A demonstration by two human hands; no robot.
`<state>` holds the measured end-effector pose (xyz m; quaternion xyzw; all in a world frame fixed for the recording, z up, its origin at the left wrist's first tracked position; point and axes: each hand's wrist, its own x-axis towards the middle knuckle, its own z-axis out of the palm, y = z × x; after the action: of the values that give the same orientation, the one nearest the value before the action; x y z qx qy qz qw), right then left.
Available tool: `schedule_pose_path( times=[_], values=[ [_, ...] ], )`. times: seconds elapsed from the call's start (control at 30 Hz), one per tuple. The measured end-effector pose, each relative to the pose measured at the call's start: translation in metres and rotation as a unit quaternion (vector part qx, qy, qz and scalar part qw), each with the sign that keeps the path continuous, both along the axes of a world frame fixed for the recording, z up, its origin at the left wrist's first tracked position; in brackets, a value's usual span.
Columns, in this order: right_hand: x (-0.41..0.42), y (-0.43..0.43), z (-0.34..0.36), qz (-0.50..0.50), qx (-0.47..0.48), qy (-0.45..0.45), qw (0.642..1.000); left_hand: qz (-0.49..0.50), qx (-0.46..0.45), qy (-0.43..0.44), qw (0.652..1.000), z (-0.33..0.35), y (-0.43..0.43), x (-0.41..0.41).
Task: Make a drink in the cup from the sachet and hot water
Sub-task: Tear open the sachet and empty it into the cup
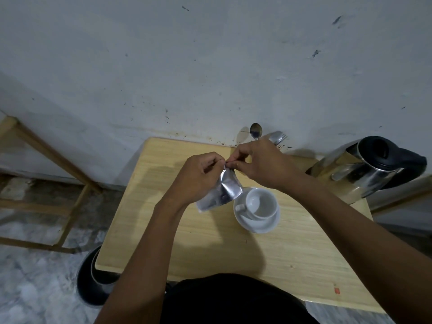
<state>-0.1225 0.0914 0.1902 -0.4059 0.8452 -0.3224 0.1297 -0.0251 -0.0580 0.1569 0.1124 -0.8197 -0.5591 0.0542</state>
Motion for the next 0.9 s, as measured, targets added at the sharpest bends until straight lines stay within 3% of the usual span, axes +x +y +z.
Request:
schedule_pose_path(
  times=[0.23,0.3,0.4,0.53,0.63,0.73,0.9],
  values=[
    [0.012,-0.001,-0.022,0.019,-0.095,0.206,0.974,0.058,0.118,-0.013,0.991,-0.001,0.006,-0.001],
    [0.010,0.000,-0.021,0.024,-0.102,0.174,0.979,0.049,0.116,-0.014,0.992,0.000,0.004,0.000],
    [0.003,0.001,-0.009,-0.001,-0.064,0.028,0.998,0.023,0.078,-0.011,0.997,0.000,0.000,0.002],
    [-0.007,0.001,-0.006,0.012,-0.009,0.002,1.000,0.000,0.028,0.000,1.000,0.003,-0.004,0.001],
    [-0.003,0.000,-0.011,0.044,-0.062,0.116,0.990,0.019,0.039,0.012,0.999,0.004,-0.002,-0.002],
    [0.002,0.001,-0.026,0.069,-0.108,0.261,0.957,0.047,0.097,0.002,0.994,0.002,0.001,-0.003],
    [0.004,0.007,-0.036,0.065,-0.127,0.299,0.944,0.018,0.132,-0.041,0.990,0.002,0.002,0.003]
  ],
)
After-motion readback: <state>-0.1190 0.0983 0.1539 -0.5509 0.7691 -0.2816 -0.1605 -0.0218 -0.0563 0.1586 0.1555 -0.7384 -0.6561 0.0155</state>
